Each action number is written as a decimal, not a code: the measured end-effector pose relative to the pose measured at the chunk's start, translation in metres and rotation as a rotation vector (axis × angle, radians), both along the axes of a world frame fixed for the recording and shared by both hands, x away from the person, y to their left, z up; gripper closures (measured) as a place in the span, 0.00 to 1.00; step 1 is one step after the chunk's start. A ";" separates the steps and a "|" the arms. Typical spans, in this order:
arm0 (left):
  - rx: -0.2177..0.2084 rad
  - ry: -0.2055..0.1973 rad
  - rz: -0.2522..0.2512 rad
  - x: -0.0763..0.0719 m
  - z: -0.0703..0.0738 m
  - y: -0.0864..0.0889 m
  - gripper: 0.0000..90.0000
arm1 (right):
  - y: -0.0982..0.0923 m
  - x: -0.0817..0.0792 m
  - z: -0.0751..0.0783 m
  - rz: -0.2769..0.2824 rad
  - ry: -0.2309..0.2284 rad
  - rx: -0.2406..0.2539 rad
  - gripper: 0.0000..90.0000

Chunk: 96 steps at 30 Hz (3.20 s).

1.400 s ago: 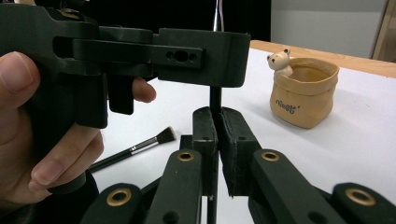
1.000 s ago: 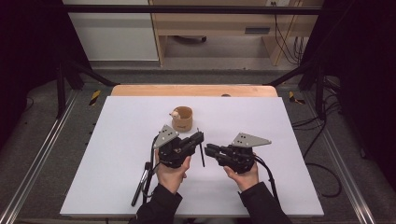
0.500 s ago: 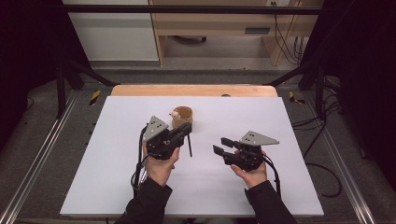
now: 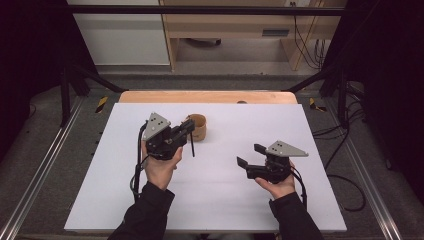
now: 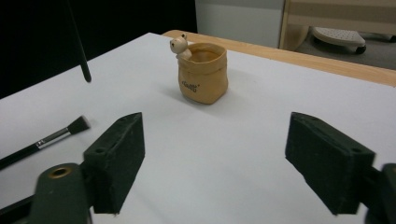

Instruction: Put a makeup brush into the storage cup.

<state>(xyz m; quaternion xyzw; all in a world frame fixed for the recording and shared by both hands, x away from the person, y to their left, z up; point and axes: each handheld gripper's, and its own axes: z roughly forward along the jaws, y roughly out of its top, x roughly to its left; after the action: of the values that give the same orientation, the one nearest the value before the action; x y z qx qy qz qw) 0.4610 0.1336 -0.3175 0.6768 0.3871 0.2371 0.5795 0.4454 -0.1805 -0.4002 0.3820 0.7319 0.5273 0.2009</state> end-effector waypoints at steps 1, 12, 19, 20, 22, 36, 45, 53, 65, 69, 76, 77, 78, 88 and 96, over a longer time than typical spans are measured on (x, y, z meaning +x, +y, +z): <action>0.000 -0.002 0.002 0.001 0.001 0.001 0.94 | -0.001 0.000 0.000 0.000 -0.001 -0.006 0.17; 0.019 -0.014 0.024 0.020 0.013 0.002 0.94 | -0.011 -0.005 0.001 -0.011 -0.004 -0.011 0.12; 0.029 -0.017 0.031 0.035 0.017 -0.004 0.94 | -0.018 -0.006 0.001 -0.015 -0.002 0.003 0.12; 0.031 -0.019 0.030 0.037 0.017 -0.005 0.94 | -0.018 -0.006 0.001 -0.017 -0.004 0.001 0.12; 0.036 -0.020 0.032 0.041 0.018 -0.008 0.94 | -0.019 -0.006 0.000 -0.016 -0.002 -0.001 0.12; 0.064 -0.010 0.059 0.072 0.014 -0.015 0.94 | -0.022 -0.006 -0.001 -0.017 -0.003 -0.004 0.12; 0.064 -0.005 0.078 0.093 0.010 -0.017 0.94 | -0.022 -0.005 -0.001 -0.023 -0.003 0.005 0.12; 0.078 -0.001 0.093 0.105 0.002 -0.019 0.94 | -0.024 -0.005 0.000 -0.024 -0.004 0.008 0.12; 0.091 -0.003 0.105 0.124 -0.009 -0.023 0.94 | -0.024 -0.005 0.000 -0.020 -0.009 0.006 0.12; 0.091 0.005 0.113 0.129 -0.013 -0.025 0.94 | -0.024 -0.005 0.001 -0.023 -0.008 0.013 0.12; 0.114 0.005 0.123 0.137 -0.021 -0.027 0.94 | -0.024 -0.005 0.001 -0.023 -0.006 0.014 0.12; 0.114 0.003 0.125 0.138 -0.022 -0.027 0.94 | -0.024 -0.005 0.001 -0.023 -0.006 0.014 0.12; 0.116 0.004 0.125 0.139 -0.023 -0.027 0.94 | -0.024 -0.005 0.001 -0.023 -0.006 0.015 0.12; 0.136 0.015 0.121 0.144 -0.033 -0.031 0.94 | -0.024 -0.005 0.001 -0.017 -0.009 0.009 0.12; 0.145 0.026 0.119 0.143 -0.040 -0.030 0.94 | -0.023 -0.006 0.001 -0.020 -0.007 0.010 0.12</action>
<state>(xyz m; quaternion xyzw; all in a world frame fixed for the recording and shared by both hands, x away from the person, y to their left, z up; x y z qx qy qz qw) 0.6039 0.1038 -0.3574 0.6956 0.4161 0.2898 0.5089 0.4398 -0.2038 -0.3990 0.3883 0.7246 0.5305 0.2068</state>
